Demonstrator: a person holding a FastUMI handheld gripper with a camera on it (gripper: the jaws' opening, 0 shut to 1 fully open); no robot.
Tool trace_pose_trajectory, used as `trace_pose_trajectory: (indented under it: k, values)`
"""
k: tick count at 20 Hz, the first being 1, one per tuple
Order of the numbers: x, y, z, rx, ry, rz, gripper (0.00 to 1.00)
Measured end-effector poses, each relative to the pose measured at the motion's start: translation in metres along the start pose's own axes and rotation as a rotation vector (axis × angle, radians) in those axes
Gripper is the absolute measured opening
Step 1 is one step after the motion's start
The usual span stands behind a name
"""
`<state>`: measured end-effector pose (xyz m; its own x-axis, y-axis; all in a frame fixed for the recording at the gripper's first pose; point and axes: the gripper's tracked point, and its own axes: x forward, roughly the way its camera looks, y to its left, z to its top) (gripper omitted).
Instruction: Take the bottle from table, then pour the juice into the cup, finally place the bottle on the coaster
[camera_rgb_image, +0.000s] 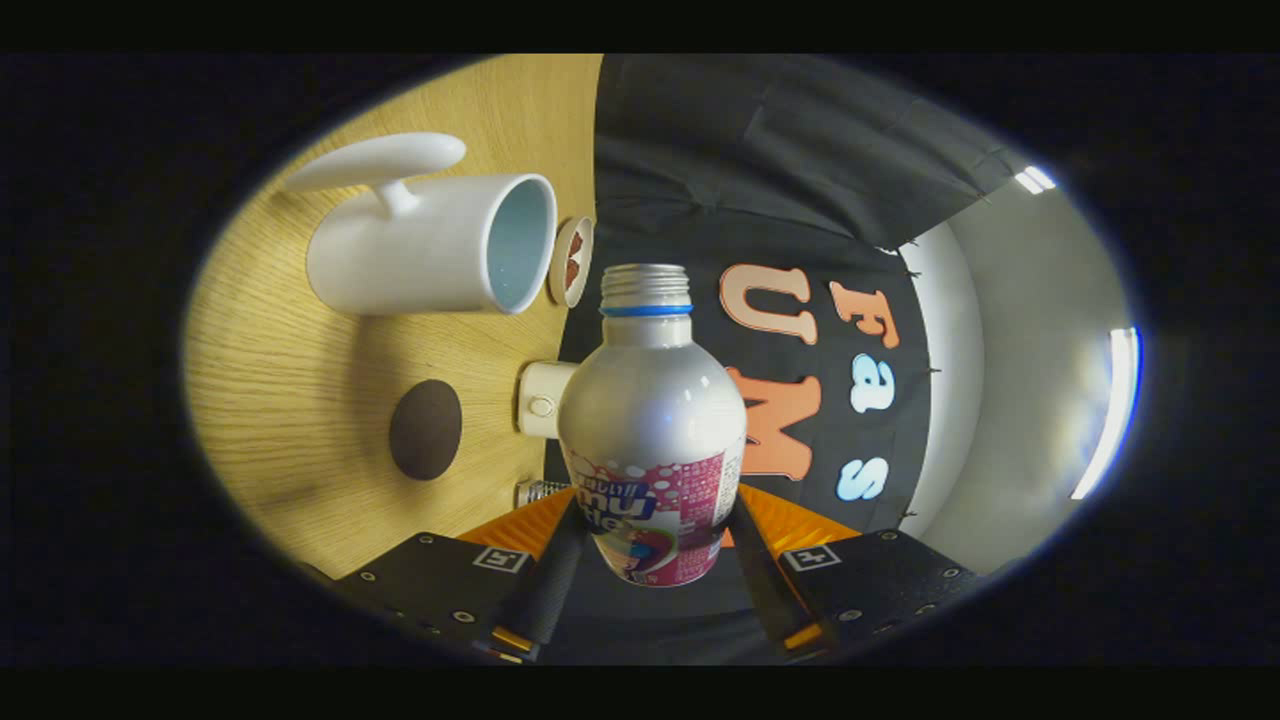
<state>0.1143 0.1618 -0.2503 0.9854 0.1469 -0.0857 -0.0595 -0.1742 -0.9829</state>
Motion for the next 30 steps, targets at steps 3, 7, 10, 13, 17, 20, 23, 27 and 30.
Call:
trace_pose_trajectory:
  k: [3, 7, 10, 13, 17, 20, 23, 27, 30]
  values:
    - [-0.001, -0.005, 0.003, -0.024, -0.006, -0.007, 0.77]
    - [0.001, -0.012, 0.0, -0.025, 0.0, -0.012, 0.77]
    - [0.001, -0.016, -0.001, -0.024, 0.002, -0.009, 0.77]
    - [0.001, -0.018, 0.003, -0.03, -0.007, -0.008, 0.77]
    - [0.001, -0.022, 0.002, -0.043, -0.007, -0.007, 0.77]
    - [0.003, -0.024, 0.004, -0.056, -0.012, -0.009, 0.77]
    - [0.005, -0.024, 0.005, -0.064, -0.014, -0.001, 0.77]
    - [0.005, -0.029, 0.007, -0.078, -0.019, -0.006, 0.77]
    - [0.007, -0.031, 0.005, -0.088, -0.014, -0.004, 0.77]
